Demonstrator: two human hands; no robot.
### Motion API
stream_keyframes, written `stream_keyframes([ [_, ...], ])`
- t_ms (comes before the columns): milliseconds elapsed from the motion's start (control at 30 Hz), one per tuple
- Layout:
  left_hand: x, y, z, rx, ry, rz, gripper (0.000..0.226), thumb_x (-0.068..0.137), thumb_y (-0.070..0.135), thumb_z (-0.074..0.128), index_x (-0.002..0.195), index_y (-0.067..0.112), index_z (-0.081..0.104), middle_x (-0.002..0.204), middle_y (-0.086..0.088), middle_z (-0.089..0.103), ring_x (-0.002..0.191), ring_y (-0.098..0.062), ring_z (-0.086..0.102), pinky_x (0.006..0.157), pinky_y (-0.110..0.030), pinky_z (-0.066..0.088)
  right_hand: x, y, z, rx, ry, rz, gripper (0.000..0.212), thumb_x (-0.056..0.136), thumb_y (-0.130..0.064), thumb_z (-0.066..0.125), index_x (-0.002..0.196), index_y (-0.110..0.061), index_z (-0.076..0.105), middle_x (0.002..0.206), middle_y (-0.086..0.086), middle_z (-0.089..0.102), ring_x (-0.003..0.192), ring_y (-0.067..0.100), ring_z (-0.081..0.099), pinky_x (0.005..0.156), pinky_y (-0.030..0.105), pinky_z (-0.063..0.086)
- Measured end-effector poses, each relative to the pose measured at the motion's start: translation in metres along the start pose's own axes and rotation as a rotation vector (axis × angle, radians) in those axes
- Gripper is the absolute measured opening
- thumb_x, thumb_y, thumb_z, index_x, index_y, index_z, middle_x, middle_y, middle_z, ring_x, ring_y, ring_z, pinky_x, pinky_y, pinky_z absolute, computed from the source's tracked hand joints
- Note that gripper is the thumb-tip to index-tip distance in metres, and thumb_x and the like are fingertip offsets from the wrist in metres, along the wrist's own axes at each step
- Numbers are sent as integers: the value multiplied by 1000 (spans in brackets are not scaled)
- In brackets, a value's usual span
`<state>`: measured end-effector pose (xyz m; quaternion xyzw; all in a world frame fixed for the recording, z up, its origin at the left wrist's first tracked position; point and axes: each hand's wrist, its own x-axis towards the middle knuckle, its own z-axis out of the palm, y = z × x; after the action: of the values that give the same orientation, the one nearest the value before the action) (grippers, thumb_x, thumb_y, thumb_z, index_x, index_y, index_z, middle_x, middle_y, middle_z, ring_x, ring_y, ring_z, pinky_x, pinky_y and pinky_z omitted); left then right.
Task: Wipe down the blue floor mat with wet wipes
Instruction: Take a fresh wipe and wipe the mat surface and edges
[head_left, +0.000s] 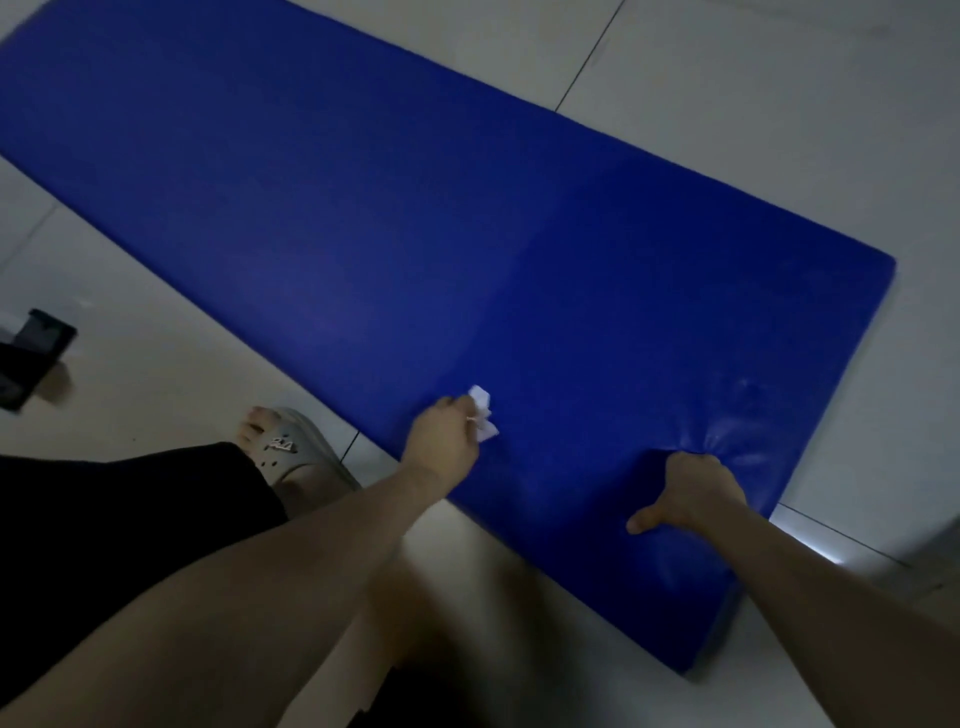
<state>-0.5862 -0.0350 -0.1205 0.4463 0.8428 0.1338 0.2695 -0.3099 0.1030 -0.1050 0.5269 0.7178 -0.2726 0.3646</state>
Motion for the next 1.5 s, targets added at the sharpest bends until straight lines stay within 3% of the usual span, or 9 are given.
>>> stream_keyframes([
  [367, -70, 73, 66, 296, -456, 548, 26, 98, 32, 59, 122, 20, 58, 109, -6, 57, 97, -25, 55, 78, -40, 47, 1, 0, 0, -48, 24, -19, 83, 48, -73, 87, 96, -18, 46, 102, 1, 55, 93, 18, 55, 77, 32, 54],
  [533, -42, 44, 35, 402, -295, 301, 27, 95, 34, 61, 115, 16, 59, 115, -7, 59, 109, -29, 56, 84, -40, 46, 1, 5, 0, -42, 41, -38, 77, 47, -73, 88, 83, -21, 43, 90, -3, 53, 82, 13, 53, 68, 29, 49],
  [700, -8, -6, -7, 237, -10, -76, 33, 103, 44, 51, 100, 14, 64, 103, -8, 65, 93, -29, 62, 78, -38, 51, 0, 3, 0, -59, 42, -48, 77, 48, -73, 87, 81, -21, 41, 87, -4, 52, 74, 10, 49, 60, 27, 44],
  [833, 0, -34, -34, 170, 33, -206, 23, 100, 30, 61, 98, 7, 64, 95, -8, 68, 84, -26, 64, 77, -39, 53, -1, 2, -1, -80, 47, -48, 76, 50, -73, 87, 80, -21, 40, 85, -4, 52, 71, 9, 47, 54, 26, 38],
  [967, -22, -4, -10, 85, -44, -101, 15, 95, 27, 68, 100, 13, 65, 97, -2, 72, 91, -21, 68, 85, -39, 56, -1, 3, -1, -78, 44, -47, 78, 48, -74, 87, 79, -21, 38, 86, -4, 50, 76, 12, 50, 61, 27, 43],
  [1100, -60, 43, 40, 280, -308, 281, 21, 100, 30, 53, 115, 15, 53, 110, -7, 64, 101, -27, 62, 83, -41, 52, 1, 1, -2, -74, 46, -61, 79, 48, -75, 86, 82, -22, 39, 86, -5, 49, 83, 15, 52, 67, 28, 45],
  [1267, -83, 52, 67, 409, -412, 658, 37, 103, 31, 51, 136, 15, 50, 120, -10, 59, 104, -29, 57, 90, -43, 47, 4, 3, -1, -84, 58, -49, 85, 46, -76, 86, 93, -19, 44, 92, -2, 51, 88, 17, 55, 71, 30, 47],
  [1367, -70, 30, 51, 515, -349, 658, 43, 99, 32, 54, 140, 19, 49, 124, -10, 58, 110, -31, 55, 94, -44, 43, 4, 4, 0, -65, 57, -53, 81, 45, -74, 87, 83, -20, 41, 89, -3, 52, 83, 16, 54, 69, 29, 47],
  [1500, -47, -6, 17, 538, -255, 438, 41, 99, 33, 54, 139, 22, 50, 124, -6, 57, 114, -28, 54, 95, -39, 41, 3, 4, 0, -71, 43, -54, 79, 46, -74, 87, 80, -22, 39, 88, -3, 52, 77, 12, 52, 66, 28, 47],
])
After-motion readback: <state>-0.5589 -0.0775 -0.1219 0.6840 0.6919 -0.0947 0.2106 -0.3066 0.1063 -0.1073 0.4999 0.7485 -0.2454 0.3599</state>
